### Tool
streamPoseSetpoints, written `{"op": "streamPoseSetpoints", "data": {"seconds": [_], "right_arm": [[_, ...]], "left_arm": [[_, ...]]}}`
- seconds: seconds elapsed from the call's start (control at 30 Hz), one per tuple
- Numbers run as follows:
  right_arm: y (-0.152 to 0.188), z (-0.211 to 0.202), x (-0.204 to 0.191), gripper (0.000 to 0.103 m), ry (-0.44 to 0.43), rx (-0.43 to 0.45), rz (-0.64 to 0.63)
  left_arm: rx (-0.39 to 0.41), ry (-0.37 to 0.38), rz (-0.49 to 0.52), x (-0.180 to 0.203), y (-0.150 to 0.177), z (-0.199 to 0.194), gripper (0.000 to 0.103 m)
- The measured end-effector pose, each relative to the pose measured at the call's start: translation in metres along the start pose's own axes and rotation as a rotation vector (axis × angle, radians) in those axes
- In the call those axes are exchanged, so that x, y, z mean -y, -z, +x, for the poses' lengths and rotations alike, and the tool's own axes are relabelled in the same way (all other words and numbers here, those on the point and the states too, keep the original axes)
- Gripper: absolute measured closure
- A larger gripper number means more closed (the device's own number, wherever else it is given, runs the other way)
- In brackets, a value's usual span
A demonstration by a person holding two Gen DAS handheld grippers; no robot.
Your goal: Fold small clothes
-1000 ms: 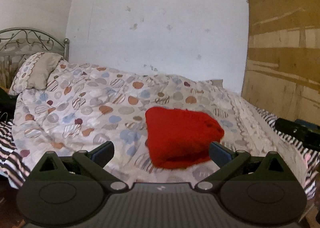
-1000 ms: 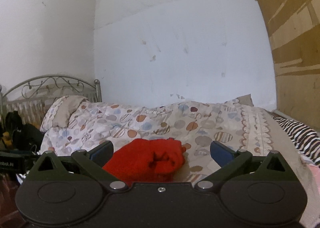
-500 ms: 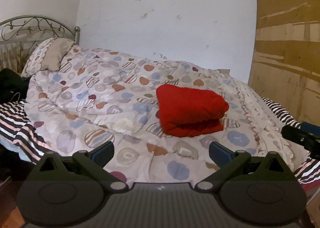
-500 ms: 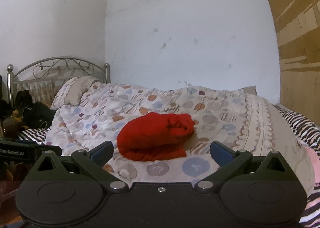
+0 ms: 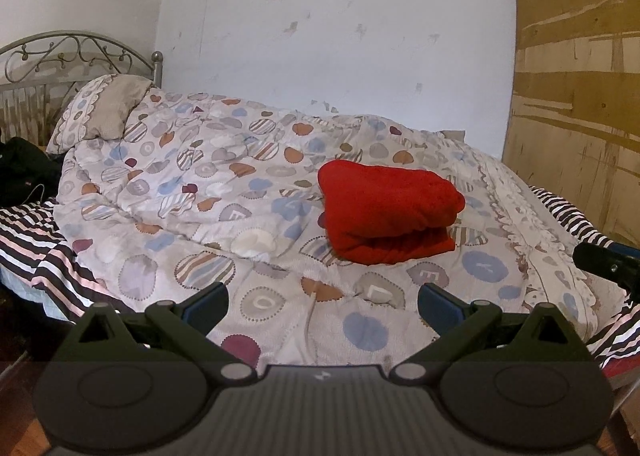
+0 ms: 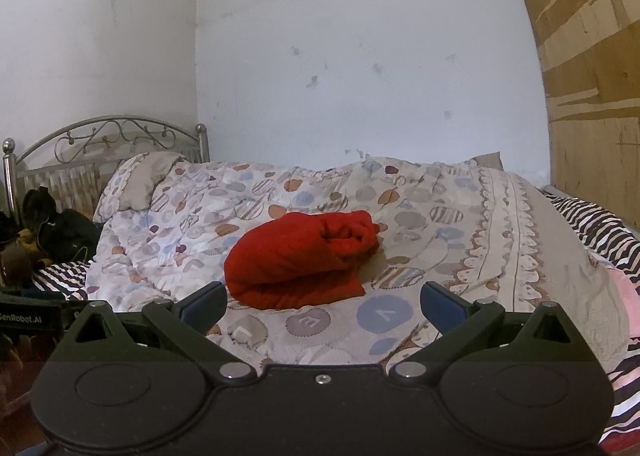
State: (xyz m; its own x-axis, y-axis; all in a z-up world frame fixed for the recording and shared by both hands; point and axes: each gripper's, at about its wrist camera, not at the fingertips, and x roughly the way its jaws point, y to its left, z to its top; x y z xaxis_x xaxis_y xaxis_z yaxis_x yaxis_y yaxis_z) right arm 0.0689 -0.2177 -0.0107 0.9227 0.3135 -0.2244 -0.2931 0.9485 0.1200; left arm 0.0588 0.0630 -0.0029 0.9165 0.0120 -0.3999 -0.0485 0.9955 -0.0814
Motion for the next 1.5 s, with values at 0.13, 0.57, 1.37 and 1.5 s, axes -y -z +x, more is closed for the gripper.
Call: {"op": "streamPoseSetpoints", "data": {"seconds": [0.13,0.57,1.37,1.5], "right_arm": [[0.000,0.000,0.000,0.000,-0.001,0.000,0.000],[0.000,0.000,0.000,0.000,0.001,0.002,-0.004],[0.000,0.000,-0.001,0.000,0.001,0.003,-0.007],[0.000,0.000,-0.001,0.000,0.001,0.002,-0.008]], "left_arm": [[-0.005,0.001,0.001,0.000,0.002,0.001,0.000],[-0.006,0.000,0.001,0.000,0.003,0.002,0.000],[-0.027,-0.019,0.002,0.003,0.005,-0.001,0.000],[-0.048,-0.075,0.017,0.011,0.002,0.000,0.000]]}}
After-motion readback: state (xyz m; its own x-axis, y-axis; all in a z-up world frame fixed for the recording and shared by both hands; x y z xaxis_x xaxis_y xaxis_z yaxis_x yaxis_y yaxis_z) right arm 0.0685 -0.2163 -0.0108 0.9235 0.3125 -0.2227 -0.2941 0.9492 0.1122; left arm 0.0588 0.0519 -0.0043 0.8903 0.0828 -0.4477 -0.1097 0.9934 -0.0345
